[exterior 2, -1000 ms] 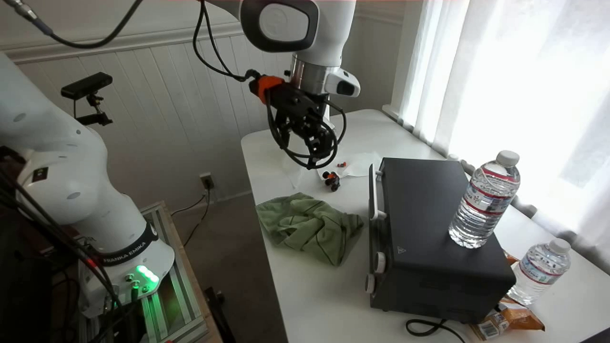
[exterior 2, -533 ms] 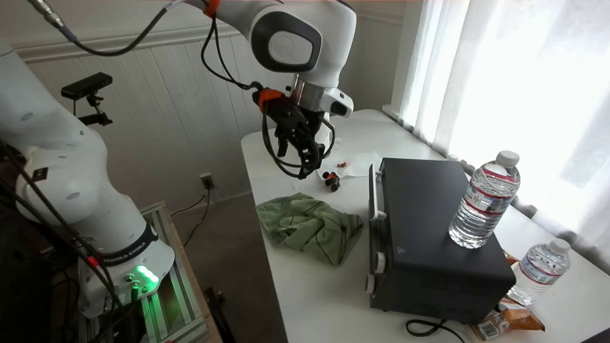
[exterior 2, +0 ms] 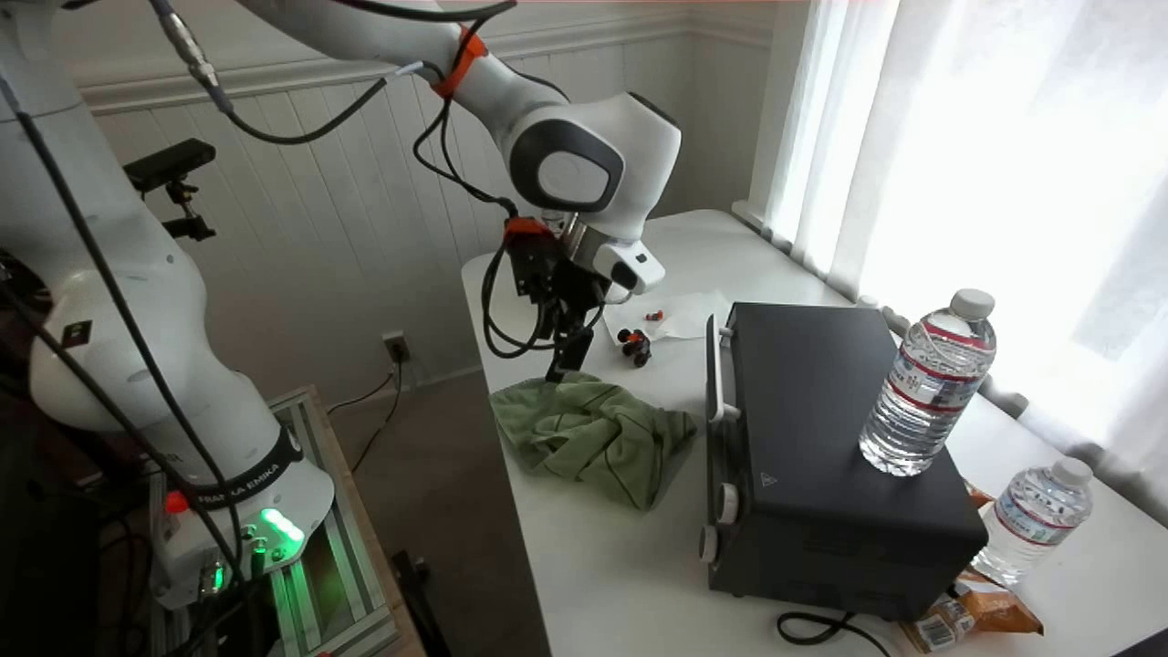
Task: Pick up the green towel and put it on top of the oven
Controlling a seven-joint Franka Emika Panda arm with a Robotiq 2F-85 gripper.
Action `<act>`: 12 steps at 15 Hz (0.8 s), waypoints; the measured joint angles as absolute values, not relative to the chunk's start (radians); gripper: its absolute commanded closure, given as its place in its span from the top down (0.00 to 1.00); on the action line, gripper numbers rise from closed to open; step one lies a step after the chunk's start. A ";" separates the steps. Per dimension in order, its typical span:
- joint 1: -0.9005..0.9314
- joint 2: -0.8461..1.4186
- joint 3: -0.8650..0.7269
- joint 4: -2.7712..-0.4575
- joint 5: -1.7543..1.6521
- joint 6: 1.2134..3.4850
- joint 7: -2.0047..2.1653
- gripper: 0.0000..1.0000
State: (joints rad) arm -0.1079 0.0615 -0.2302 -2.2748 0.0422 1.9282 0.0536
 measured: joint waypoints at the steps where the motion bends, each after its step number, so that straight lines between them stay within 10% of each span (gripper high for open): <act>1: -0.110 0.079 -0.230 -2.275 0.059 1.964 0.093 1.00; 12: -0.118 0.155 -0.226 -2.272 0.129 2.171 0.210 1.00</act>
